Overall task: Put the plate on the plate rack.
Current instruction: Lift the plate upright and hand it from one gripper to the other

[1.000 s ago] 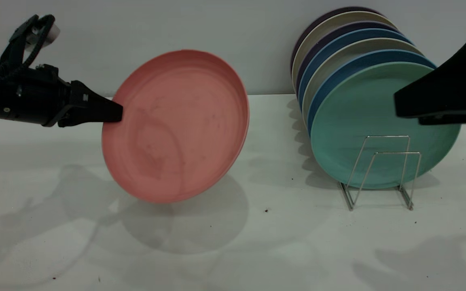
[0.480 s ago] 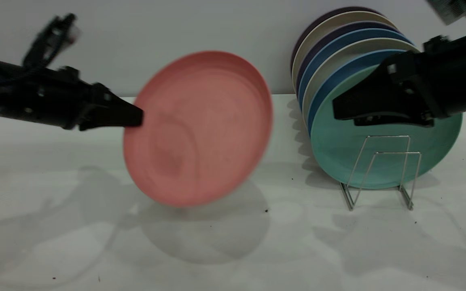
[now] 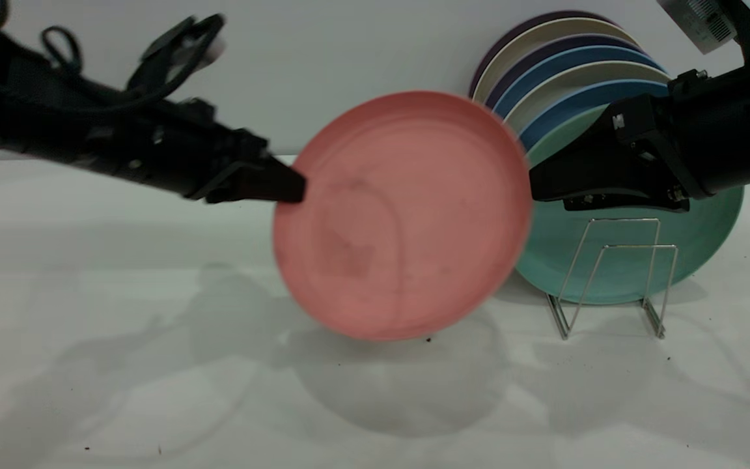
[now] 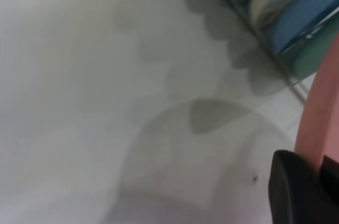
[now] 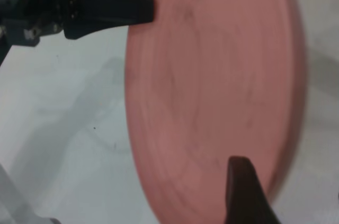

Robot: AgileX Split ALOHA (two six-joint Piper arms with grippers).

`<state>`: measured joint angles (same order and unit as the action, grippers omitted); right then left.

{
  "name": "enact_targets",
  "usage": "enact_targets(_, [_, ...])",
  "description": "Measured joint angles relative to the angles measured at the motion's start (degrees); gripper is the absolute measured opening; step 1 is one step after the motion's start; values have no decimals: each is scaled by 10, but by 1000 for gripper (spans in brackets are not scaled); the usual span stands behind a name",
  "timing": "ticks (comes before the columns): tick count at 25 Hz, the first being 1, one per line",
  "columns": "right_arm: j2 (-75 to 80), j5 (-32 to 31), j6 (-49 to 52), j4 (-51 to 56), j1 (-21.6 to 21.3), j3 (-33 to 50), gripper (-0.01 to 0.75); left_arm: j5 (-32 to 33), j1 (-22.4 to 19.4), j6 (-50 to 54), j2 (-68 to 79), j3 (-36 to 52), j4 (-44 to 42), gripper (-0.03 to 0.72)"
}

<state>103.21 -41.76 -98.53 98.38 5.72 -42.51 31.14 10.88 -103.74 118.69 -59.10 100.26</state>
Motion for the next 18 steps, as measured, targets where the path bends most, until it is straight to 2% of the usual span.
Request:
enact_targets(7, [0,3,0,1,0,0,439,-23,50,12,0,-14,0,12])
enact_targets(11, [1,5,0,2,0,0,415,26,69,15,0,-14,0,12])
enact_targets(14, [1,6,0,2,0,0,353,60,72,25,0,-14,-3,15])
enact_targets(18, [1,6,-1,-13,0,0,188,67,69,26,0,-14,-9,21])
